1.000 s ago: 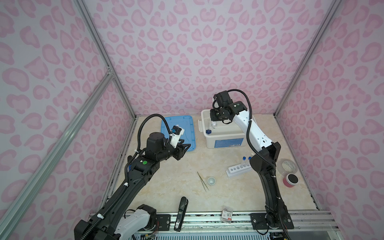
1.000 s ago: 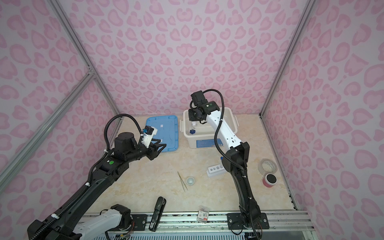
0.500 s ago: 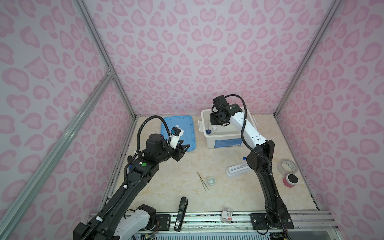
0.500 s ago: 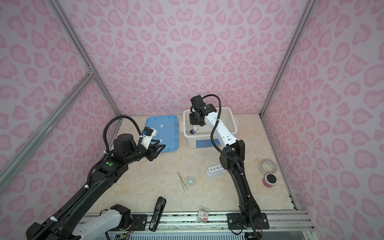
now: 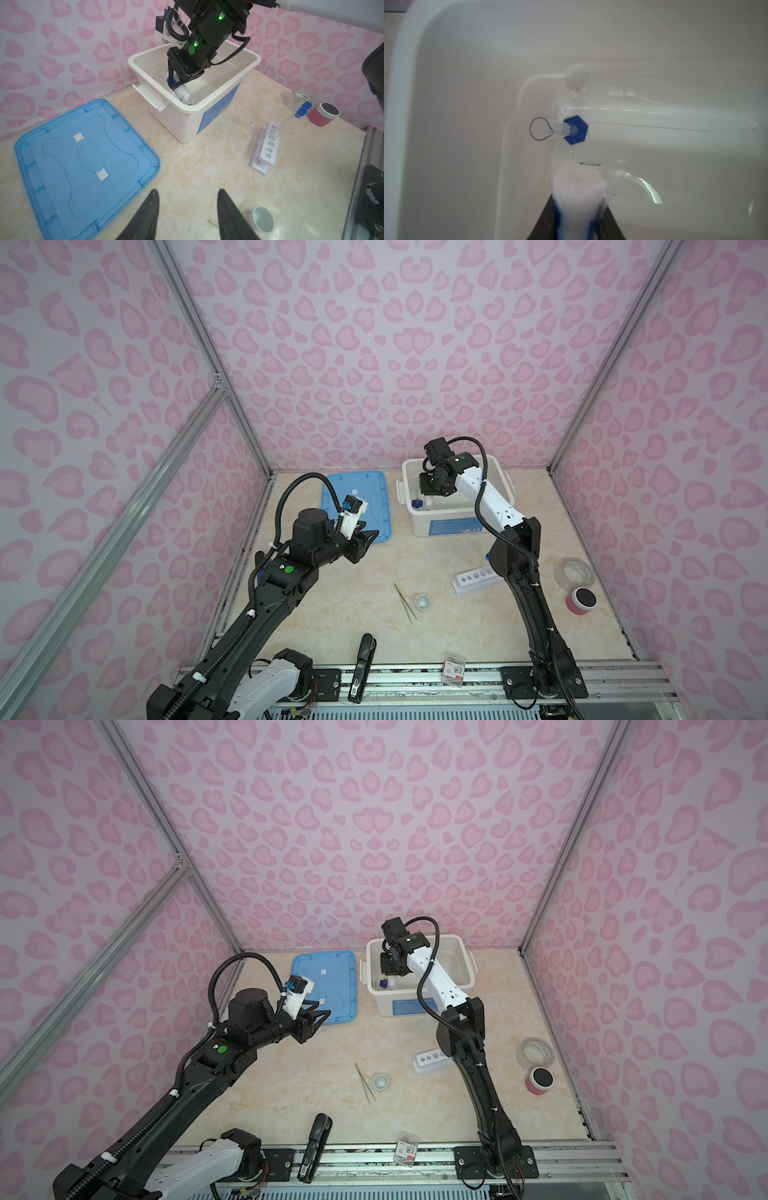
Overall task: Organize the chemistry lab equipment
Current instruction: 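Lower the cream tube into the white bin with the right gripper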
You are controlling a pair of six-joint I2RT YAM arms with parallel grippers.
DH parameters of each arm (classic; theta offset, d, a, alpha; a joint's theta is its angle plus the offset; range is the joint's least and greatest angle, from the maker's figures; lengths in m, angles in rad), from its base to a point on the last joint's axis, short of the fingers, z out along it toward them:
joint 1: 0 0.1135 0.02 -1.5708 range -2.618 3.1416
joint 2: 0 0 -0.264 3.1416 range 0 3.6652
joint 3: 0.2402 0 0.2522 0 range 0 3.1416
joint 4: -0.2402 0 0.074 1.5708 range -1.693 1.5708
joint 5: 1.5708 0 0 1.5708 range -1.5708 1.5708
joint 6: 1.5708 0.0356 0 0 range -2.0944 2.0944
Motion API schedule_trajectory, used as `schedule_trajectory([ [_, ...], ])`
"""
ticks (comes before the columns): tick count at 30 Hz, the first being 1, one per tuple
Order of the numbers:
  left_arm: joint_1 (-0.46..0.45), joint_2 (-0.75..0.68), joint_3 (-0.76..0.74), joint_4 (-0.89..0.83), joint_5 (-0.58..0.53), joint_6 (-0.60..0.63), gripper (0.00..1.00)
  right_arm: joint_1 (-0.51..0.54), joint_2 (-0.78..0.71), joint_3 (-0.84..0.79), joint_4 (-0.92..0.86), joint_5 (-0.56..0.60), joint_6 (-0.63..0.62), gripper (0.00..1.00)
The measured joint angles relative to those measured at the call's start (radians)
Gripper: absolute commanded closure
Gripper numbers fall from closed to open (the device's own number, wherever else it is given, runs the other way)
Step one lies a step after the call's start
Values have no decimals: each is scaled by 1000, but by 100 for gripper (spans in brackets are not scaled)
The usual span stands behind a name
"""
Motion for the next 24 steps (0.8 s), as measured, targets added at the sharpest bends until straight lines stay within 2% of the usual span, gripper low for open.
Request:
schedule_trajectory([
  [24, 0, -14, -23, -4, -26, 7, 52, -11, 60, -4, 47, -43, 61, 74],
])
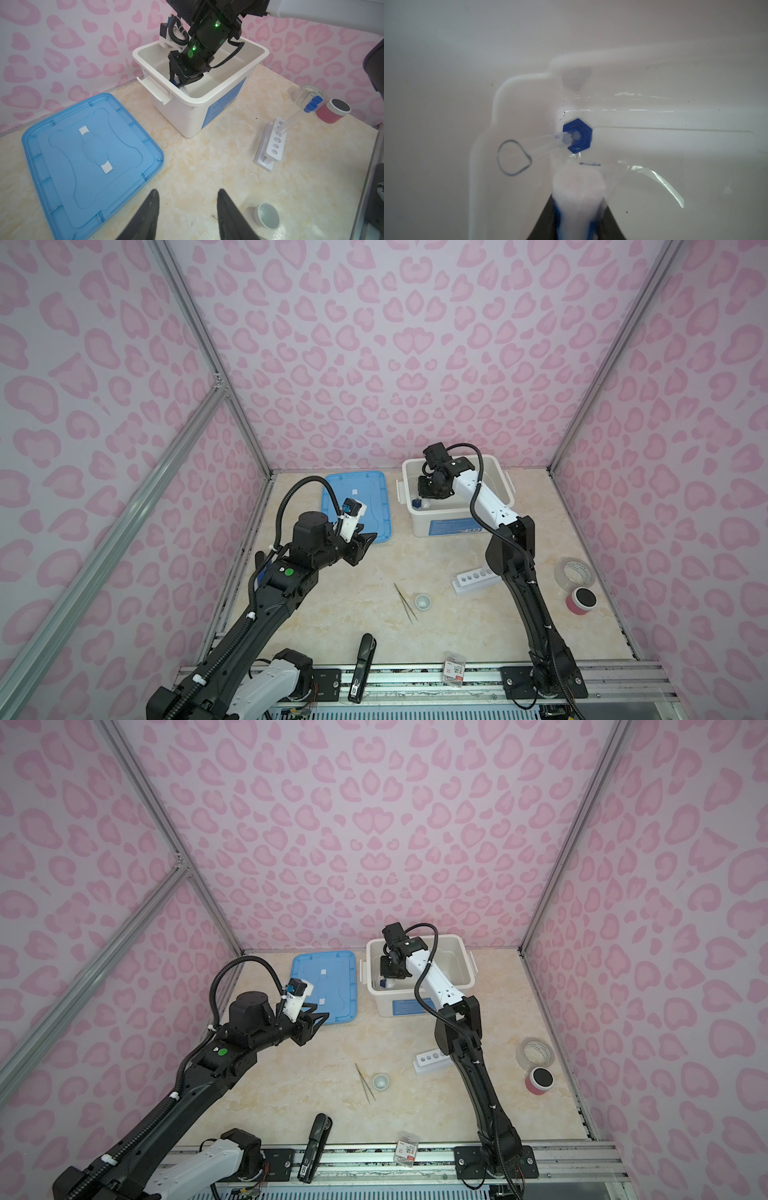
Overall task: Organize the chemistry lab equipment
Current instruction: 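Lower the cream tube into the white bin with the right gripper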
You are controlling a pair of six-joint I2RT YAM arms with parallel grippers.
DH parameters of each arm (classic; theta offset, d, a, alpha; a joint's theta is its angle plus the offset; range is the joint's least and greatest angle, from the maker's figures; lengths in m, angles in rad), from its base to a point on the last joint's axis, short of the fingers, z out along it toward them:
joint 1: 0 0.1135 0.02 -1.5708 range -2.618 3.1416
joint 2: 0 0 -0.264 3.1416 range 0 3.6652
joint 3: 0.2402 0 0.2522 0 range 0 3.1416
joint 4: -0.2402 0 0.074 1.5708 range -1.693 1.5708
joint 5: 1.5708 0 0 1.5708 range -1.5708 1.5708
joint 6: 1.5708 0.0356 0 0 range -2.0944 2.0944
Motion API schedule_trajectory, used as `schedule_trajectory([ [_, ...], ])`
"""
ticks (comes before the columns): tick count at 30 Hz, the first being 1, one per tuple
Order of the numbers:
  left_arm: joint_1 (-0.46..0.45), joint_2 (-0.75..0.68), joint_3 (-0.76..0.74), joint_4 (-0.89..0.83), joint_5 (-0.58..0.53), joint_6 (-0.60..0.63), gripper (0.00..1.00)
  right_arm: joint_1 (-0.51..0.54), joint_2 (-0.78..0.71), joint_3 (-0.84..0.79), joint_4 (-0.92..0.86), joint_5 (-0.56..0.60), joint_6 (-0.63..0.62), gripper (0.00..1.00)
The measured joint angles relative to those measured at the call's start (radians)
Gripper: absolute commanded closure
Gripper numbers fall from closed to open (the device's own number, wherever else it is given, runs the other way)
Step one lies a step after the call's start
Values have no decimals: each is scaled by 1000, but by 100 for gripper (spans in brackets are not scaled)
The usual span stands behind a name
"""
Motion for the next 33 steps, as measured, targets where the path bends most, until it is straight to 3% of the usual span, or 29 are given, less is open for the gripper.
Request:
schedule_trajectory([
  [33, 1, -34, -16, -2, -4, 3, 53, -8, 76, -4, -10, -10, 29, 73],
])
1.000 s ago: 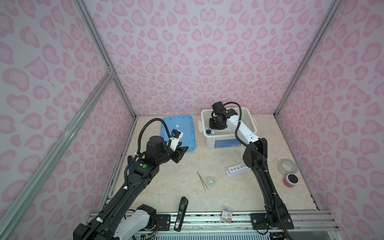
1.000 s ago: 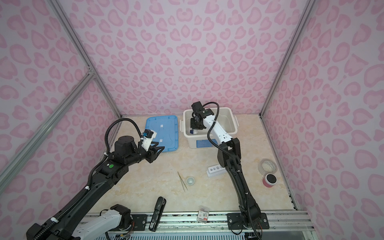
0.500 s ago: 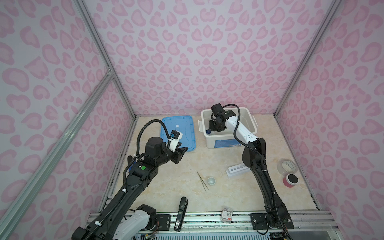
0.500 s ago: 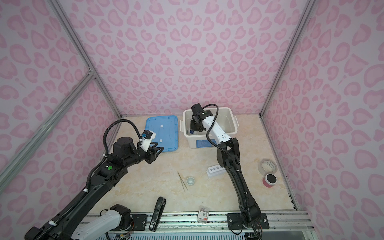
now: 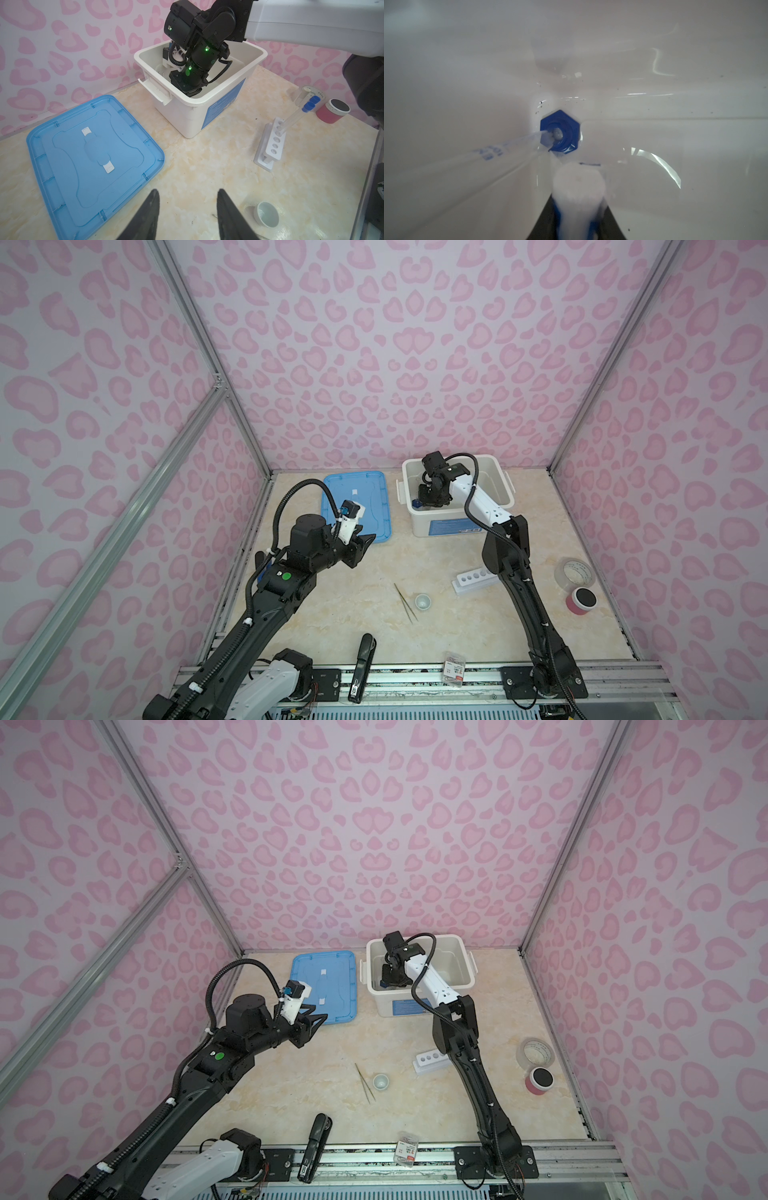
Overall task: Organize the chemistry lab equipment
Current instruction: 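Lower the cream tube into the white bin with the right gripper, then open the right gripper to release the cream tube and raise it from the bin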
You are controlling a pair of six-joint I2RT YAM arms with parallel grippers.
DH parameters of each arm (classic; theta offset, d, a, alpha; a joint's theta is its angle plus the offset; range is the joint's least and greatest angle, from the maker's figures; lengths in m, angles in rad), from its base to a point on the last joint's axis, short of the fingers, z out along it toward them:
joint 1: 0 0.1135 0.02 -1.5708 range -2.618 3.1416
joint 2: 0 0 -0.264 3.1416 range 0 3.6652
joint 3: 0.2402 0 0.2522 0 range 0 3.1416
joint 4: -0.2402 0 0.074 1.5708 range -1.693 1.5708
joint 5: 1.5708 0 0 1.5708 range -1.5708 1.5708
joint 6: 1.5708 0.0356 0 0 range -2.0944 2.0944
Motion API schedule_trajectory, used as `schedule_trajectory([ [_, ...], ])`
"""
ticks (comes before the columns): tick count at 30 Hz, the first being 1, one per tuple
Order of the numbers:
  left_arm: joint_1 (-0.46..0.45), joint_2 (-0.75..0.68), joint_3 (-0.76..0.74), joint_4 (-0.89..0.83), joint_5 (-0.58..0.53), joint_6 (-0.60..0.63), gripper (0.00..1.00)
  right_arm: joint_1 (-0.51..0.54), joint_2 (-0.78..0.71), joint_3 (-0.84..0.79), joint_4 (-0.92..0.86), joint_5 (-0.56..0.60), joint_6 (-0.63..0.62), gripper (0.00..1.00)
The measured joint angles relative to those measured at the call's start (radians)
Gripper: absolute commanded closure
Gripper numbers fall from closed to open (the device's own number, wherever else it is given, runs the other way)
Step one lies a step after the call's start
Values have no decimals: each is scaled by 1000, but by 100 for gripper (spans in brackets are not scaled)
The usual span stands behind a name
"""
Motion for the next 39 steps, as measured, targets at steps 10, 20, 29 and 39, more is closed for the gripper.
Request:
schedule_trajectory([
  [10, 0, 0, 0, -2, 0, 5, 53, -2, 15, 0, 1, -14, 4, 71],
  [20, 0, 0, 0, -6, 0, 7, 53, -3, 30, 0, 0, -16, 4, 69],
  [29, 0, -3, 0, -8, 0, 7, 53, -3, 30, 0, 0, -16, 3, 64],
  [39, 0, -15, -2, -16, -1, 7, 52, -3, 16, 0, -5, -16, -5, 58],
])
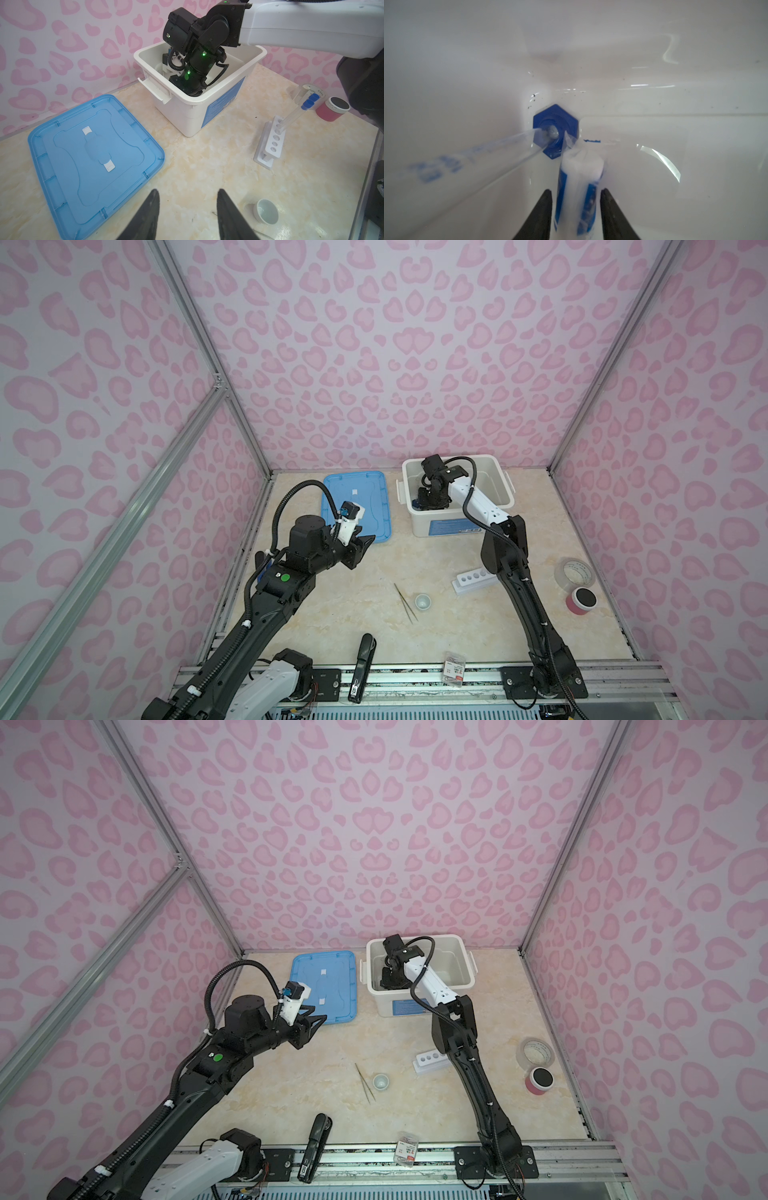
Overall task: Organize the chemistry lab equipment
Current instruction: 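Open the right gripper to release the cream tube and raise it from the bin, then move the right gripper down to the metal tweezers and close on them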
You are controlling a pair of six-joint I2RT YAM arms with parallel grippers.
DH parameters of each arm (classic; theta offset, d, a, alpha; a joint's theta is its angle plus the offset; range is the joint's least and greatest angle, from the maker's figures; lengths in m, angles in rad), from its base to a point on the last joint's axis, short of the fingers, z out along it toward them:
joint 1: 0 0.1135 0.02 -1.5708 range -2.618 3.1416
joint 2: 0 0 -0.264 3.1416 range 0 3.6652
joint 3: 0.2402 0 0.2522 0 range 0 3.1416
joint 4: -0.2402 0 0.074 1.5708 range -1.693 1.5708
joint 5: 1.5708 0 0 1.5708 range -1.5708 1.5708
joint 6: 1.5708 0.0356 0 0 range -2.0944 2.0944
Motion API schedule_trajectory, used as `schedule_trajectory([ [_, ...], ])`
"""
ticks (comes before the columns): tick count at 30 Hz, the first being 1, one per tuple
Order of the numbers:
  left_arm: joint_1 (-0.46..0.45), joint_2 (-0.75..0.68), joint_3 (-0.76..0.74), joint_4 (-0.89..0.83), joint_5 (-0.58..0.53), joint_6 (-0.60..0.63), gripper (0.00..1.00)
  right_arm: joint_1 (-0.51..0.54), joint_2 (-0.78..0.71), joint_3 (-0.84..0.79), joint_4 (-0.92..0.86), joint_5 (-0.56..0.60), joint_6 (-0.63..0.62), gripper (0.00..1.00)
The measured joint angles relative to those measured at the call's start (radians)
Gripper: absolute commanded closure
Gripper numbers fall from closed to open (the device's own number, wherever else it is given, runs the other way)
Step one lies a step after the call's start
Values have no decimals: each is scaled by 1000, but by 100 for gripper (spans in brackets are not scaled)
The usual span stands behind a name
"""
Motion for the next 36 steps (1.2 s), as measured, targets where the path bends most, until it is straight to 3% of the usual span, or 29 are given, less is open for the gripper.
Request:
schedule_trajectory([
  [13, 0, -10, 0, -2, -2, 0, 53, -10, -113, 0, -18, 6, -13, 57],
  [24, 0, -10, 1, -1, 23, 0, 52, -10, -302, -66, -37, 47, -92, 58],
  [30, 0, 0, 17, -5, 42, 7, 52, 17, -494, -248, -5, 96, -178, 54],
  [36, 0, 4, 12, -5, 50, 11, 52, 139, -784, -616, 124, 161, -292, 53],
])
